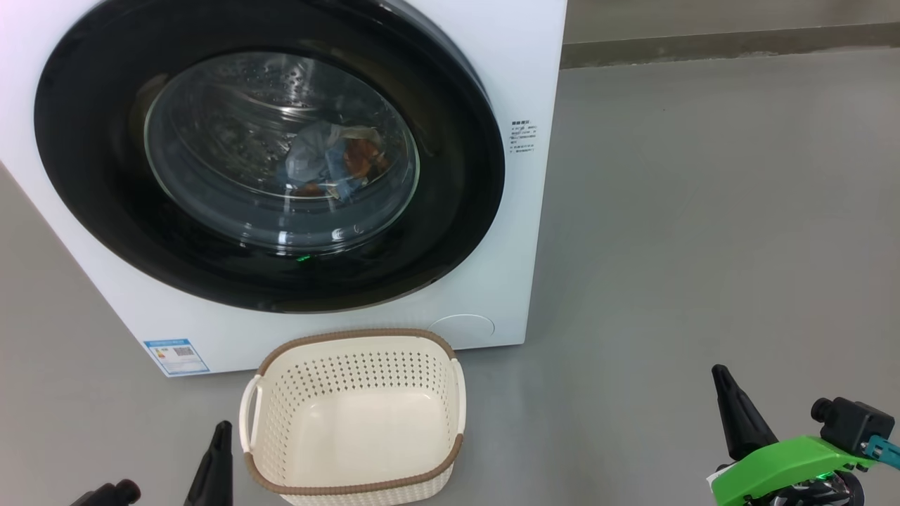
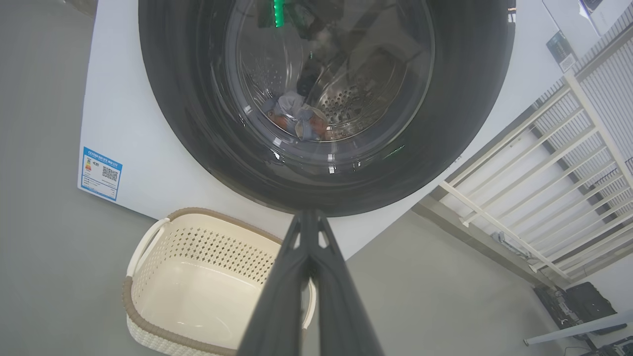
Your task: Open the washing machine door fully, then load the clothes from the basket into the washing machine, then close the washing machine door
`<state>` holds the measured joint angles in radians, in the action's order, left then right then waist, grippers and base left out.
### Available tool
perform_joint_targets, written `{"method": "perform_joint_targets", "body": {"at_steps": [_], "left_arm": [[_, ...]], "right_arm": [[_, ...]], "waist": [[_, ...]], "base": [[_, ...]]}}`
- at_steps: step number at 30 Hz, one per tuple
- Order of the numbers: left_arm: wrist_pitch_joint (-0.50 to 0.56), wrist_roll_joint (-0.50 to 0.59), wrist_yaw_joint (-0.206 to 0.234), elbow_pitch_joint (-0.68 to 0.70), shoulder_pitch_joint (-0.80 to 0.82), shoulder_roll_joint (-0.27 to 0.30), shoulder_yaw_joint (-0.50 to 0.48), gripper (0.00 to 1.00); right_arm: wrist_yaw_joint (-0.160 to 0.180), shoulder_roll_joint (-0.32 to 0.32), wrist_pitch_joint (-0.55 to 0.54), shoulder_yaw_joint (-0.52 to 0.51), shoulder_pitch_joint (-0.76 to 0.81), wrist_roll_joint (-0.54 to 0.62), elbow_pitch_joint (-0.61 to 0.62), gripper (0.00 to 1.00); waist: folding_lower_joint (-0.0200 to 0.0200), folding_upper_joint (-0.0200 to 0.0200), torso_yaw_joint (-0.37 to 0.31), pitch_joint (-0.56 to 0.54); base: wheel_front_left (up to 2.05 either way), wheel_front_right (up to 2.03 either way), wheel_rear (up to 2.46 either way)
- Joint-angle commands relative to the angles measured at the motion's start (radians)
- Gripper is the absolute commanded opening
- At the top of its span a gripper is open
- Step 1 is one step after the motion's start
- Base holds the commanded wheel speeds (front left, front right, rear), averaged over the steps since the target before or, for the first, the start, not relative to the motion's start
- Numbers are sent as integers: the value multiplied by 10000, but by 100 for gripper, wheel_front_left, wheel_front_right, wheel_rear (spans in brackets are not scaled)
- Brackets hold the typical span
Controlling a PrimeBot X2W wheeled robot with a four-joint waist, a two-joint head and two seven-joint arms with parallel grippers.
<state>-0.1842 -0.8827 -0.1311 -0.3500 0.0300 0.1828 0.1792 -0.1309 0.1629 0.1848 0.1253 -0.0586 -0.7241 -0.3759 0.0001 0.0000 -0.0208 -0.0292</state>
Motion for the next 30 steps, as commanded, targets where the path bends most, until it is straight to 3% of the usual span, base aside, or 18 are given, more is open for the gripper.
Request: {"method": "perform_joint_targets", "body": {"at_steps": [1,30], "left_arm": [[71,-206,1,326,354,87,-247,0],[923,-2278,2,539,479,-326,-1034,0]], "right_arm": [[0,78,-66,-117,-346,-320,301,0],[1,-275,-924,-788,-389,-2821,598,0]], "waist": [[0,0,4,6],[0,0,64,99]], "base": [[0,0,0],[0,0,0]]}}
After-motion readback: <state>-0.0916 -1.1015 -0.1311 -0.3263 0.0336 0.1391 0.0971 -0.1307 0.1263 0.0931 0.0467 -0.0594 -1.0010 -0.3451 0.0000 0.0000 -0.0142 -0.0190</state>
